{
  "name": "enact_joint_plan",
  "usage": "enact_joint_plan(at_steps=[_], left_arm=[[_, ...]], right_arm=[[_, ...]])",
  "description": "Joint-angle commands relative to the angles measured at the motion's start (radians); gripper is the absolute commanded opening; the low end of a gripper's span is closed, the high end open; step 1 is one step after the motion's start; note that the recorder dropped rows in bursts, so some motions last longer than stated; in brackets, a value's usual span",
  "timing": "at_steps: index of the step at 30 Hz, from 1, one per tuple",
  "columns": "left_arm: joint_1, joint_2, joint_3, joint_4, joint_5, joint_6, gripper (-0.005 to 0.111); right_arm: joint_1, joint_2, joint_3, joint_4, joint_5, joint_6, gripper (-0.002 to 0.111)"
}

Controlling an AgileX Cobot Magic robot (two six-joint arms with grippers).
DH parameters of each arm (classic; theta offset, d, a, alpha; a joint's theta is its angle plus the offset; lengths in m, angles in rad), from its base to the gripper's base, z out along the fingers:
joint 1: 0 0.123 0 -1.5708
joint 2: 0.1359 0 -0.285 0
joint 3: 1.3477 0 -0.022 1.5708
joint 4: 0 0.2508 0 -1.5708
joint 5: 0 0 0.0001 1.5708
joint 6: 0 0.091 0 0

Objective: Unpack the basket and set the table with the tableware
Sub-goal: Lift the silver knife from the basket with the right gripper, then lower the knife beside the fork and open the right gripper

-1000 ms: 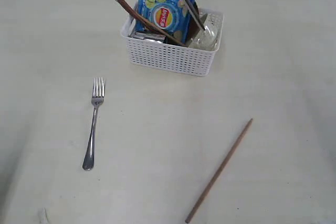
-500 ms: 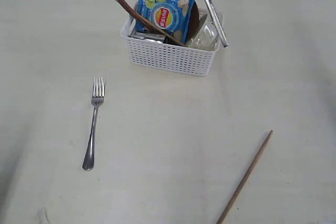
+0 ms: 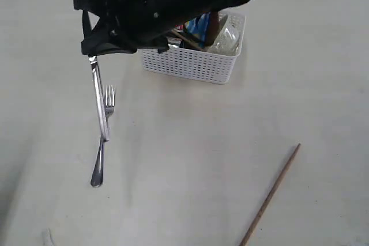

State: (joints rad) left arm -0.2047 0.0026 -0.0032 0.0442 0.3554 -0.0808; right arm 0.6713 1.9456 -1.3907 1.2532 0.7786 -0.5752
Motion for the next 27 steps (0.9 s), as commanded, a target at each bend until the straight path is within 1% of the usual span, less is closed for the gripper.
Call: enact_joint_plan(at_steps=[1,3,5,8,15,27], left_arm=[[-0.005,-0.003,0.003,0.008,-0.011,-0.004,0.0],[-0.005,-0.003,0.003,0.008,-0.011,-0.004,0.0],[-0.005,-0.003,0.003,0.008,-0.011,-0.004,0.0],[-0.005,-0.003,0.003,0.008,-0.011,-0.004,0.0],[-0.005,-0.003,0.003,0.008,-0.011,-0.004,0.0],[-0.005,-0.003,0.003,0.008,-0.011,-0.004,0.0]], right_arm=[[0.073,-0.005,0.073,0.24,-0.117,-0.08,-0.001],[0.112,0.007,0.087,0.29,-0.154,-0.098,-0.001],[0.151,0.027,0.089,0.308,-0.235,-0.106,-0.001],[0.172,0.058,0.089,0.349,-0.31,-0.106,-0.001],[0.172,0.142,0.089,0.489,-0.293,-0.14,-0.001],[0.172,0.229,0.089,0.491,-0.32,-0.155,-0.001]])
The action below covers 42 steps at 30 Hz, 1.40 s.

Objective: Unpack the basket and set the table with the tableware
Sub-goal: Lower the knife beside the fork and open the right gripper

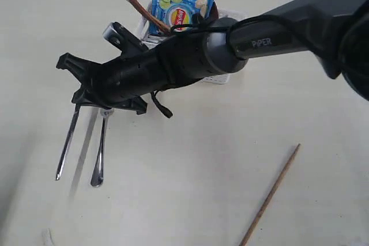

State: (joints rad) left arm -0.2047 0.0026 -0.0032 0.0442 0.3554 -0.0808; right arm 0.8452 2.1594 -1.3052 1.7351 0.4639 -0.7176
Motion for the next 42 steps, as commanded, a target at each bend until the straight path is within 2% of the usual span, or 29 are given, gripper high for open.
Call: enact_joint_plan(at_steps=[1,16,22,42], left_arm=[[-0.005,-0.003,0.003,0.008,-0.011,-0.004,0.0],[-0.005,-0.003,0.003,0.008,-0.011,-0.004,0.0],[-0.005,-0.003,0.003,0.008,-0.011,-0.004,0.0],[-0.005,-0.003,0.003,0.008,-0.011,-0.004,0.0]], right_arm=[[-0.002,0.021,0.004,0.009,-0.011,-0.016,-0.001],[0.007,0.027,0.002,0.009,-0.031,-0.06,-0.001],[0.008,0.055,-0.057,0.009,-0.015,-0.062,-0.001],[0.017,0.106,-0.072,-0.015,-0.014,-0.007,-0.001]])
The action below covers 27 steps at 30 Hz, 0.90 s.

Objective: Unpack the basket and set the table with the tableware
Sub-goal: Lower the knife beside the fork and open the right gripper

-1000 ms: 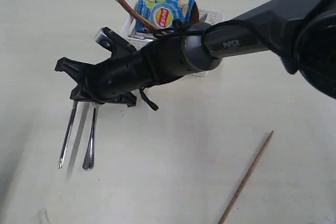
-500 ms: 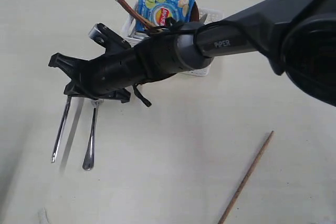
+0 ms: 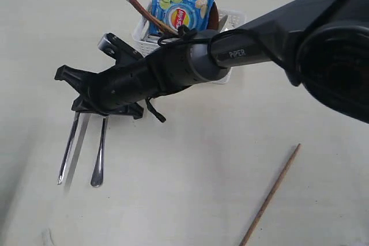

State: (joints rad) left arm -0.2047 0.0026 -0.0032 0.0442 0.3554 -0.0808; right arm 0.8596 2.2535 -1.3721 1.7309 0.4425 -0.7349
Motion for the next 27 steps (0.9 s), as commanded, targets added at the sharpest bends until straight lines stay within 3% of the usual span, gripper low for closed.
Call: enact_joint_plan(at_steps=[1,27], left_arm=[[-0.005,-0.003,0.003,0.008,-0.011,-0.004,0.0],[-0.005,-0.003,0.003,0.008,-0.011,-0.004,0.0]], right_arm=[[0.002,0.016,-0.005,-0.01,0.007,0.01,-0.001],[-0.004,0.018,-0.005,-0.022,-0.015,0.01,0.002]])
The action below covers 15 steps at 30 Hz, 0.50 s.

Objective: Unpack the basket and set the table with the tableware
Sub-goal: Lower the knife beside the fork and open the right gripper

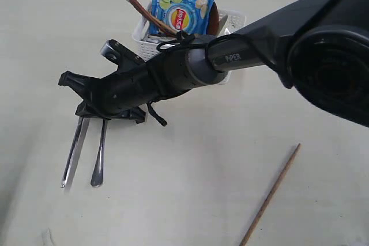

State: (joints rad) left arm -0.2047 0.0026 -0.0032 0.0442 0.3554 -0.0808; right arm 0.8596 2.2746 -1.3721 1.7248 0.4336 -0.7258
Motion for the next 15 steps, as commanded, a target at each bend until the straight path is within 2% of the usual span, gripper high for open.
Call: enact_joint_plan(at_steps=[1,5,7,15], left_arm=[[-0.005,-0.003,0.003,0.008,-0.011,-0.004,0.0],[-0.005,-0.003,0.003,0.008,-0.011,-0.004,0.0],[-0.005,-0.003,0.003,0.008,-0.011,-0.004,0.0],[-0.005,-0.003,0.003,0.008,-0.011,-0.004,0.0]], right_arm=[[-0.006,-0.003,-0.005,-0.019,-0.007,0.001,0.005],[-0.008,-0.003,-0.005,-0.025,0.006,0.001,0.022],[-0.008,-0.003,-0.005,-0.025,0.021,0.001,0.027],[-0.008,-0.01,-0.005,-0.026,0.028,-0.002,0.029]])
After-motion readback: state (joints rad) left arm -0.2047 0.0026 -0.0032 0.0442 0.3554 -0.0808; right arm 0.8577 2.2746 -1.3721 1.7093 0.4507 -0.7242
